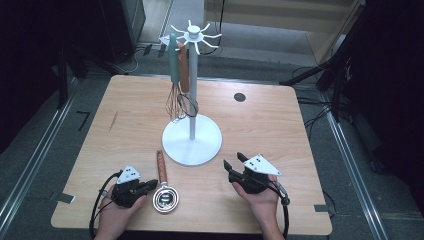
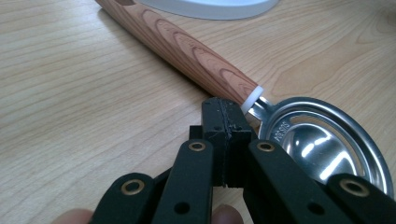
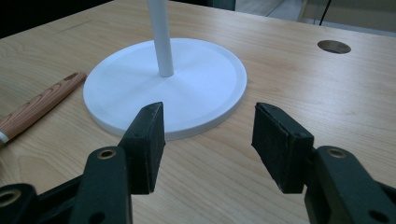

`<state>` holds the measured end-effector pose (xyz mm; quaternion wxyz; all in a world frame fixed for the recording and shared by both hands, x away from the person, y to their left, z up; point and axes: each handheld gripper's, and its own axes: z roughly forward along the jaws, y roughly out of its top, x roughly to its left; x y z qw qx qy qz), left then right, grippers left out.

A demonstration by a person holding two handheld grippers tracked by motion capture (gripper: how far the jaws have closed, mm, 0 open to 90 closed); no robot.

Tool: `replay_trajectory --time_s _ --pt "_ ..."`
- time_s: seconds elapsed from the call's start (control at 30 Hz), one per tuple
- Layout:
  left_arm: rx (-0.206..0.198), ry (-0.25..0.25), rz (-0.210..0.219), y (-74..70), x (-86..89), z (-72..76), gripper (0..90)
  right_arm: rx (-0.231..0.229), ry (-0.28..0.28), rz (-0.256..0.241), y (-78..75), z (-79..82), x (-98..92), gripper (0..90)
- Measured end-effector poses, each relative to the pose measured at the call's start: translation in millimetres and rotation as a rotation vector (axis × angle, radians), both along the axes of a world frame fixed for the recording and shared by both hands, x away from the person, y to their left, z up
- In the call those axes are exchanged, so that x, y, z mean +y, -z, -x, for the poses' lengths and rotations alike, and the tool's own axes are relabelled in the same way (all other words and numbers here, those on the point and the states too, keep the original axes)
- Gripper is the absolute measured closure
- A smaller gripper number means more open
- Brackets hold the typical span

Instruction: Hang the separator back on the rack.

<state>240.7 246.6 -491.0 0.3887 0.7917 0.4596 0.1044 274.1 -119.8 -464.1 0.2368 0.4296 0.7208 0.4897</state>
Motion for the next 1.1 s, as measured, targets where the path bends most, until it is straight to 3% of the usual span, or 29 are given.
replay_trajectory --time_s 0.47,1.1 --pt "0.009 0.026 0.01 0.6 -9.5 1.3 90.0 0.028 -0.012 0.023 1.6 -0.1 3.6 42.8" --pt "0.032 0.083 0.026 2.0 -42.4 3.3 90.0 0.042 -0.064 0.036 0.0 4.8 18.0 44.0"
